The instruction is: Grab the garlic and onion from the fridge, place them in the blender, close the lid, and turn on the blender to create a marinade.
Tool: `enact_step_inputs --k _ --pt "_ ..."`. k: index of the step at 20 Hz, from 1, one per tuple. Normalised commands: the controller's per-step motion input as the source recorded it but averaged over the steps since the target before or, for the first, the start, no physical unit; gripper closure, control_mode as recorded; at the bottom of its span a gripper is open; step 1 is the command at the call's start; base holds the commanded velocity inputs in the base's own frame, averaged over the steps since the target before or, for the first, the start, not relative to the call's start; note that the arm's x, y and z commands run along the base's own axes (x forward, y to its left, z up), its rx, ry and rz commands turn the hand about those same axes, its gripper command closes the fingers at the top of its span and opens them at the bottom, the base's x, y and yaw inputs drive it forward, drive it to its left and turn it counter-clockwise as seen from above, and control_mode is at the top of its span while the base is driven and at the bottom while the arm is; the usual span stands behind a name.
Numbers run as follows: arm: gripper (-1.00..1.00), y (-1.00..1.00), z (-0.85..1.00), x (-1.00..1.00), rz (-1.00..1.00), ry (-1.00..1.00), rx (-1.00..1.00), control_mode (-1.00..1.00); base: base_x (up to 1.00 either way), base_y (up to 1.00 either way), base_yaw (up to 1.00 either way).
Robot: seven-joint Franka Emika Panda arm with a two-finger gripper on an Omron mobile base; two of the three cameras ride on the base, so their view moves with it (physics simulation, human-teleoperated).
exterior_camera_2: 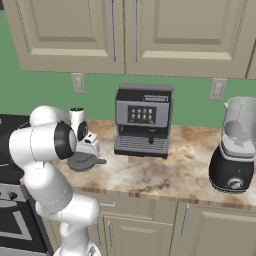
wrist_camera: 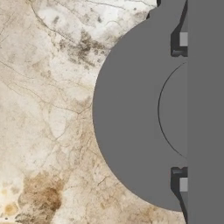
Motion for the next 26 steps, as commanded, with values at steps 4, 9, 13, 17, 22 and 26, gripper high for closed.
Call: enact_step_inputs --k 4,9,13,17,22,26 --pt "-1.0 0.0 0.0 -0.31 0.0 -0.03 0.0 -1.0 0.0 0.0 0.0" --pt "-1.0 0.0 0.0 -0.13 0.0 -0.01 0.0 -1.0 0.0 0.0 0.0" --pt "-1.0 0.0 -0.11 -0.04 0.0 0.0 0.0 -1.0 0.0 0.0 0.0" --pt "-1.0 0.0 -0.19 0.14 0.0 0.0 0.0 -1.0 0.0 0.0 0.0" --pt "1.0 0.0 -0.39 0.03 0.0 0.0 0.0 -1.0 0.0 0.0 0.0" --pt "1.0 0.0 -0.62 -0.05 0.0 0.0 0.0 -1.0 0.0 0.0 0.0"
